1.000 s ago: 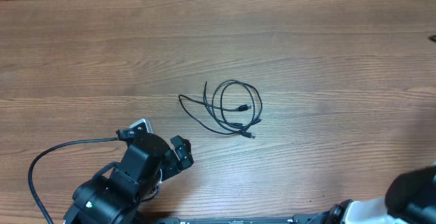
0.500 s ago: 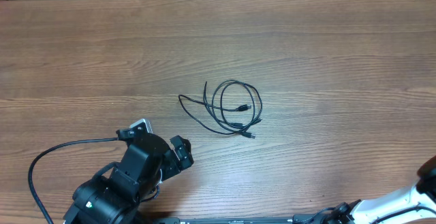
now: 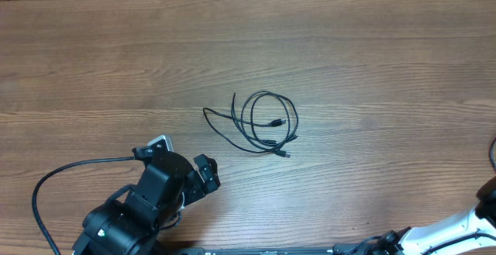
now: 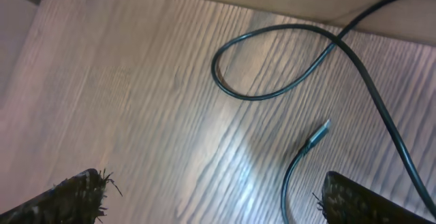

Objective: Untangle cables

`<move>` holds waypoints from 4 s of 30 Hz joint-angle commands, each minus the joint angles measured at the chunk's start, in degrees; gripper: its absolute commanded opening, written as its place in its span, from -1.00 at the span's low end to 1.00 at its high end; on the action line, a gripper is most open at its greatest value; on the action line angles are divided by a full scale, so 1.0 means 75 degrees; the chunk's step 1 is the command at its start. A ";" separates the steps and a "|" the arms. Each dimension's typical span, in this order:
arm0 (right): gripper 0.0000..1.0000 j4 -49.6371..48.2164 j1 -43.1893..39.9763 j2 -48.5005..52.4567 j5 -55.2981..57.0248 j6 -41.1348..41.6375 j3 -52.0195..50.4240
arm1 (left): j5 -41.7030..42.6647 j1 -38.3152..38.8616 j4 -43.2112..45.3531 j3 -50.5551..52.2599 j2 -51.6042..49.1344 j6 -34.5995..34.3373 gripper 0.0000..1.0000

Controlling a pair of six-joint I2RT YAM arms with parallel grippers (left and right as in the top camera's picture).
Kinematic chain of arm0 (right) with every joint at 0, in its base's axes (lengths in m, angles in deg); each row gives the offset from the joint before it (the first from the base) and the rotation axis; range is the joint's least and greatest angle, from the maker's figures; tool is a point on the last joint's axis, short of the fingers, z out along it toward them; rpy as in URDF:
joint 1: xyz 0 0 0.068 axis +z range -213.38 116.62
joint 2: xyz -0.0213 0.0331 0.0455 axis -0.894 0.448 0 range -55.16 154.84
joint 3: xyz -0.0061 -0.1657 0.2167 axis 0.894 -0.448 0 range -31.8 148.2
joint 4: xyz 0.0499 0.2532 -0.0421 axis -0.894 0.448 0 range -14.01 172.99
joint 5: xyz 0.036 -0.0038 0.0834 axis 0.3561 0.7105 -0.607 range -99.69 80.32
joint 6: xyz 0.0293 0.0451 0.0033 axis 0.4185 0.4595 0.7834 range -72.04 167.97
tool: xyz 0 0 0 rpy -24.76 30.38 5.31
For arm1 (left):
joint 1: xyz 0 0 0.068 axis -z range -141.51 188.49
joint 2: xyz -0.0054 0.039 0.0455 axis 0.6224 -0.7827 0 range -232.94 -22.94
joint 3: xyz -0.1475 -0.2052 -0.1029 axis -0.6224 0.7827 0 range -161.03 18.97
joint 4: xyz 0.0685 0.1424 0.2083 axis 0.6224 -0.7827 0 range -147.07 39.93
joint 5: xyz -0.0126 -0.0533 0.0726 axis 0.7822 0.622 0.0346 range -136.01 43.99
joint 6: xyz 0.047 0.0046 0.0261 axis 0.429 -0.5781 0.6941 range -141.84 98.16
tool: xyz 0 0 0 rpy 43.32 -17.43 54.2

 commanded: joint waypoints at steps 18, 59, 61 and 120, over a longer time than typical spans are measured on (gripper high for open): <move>1.00 0.2151 0.4587 -0.2084 -0.1874 0.0076 0.0023 | -0.0122 0.0003 0.0003 0.0015 -0.0012 0.0090 0.99; 1.00 -0.0411 1.1960 -0.0953 -0.2174 -0.0402 -0.2454 | -0.0122 0.0003 0.0003 0.0017 -0.0012 0.0090 0.99; 1.00 -0.0481 1.2129 -0.0921 -0.1778 -0.0402 -0.2477 | -0.0122 0.0003 0.0003 0.0015 -0.0012 0.0090 0.99; -0.92 0.3701 1.0821 -0.3150 -0.0469 -0.2570 0.6714 | -0.0122 0.0003 0.0003 0.0017 -0.0012 0.0090 0.99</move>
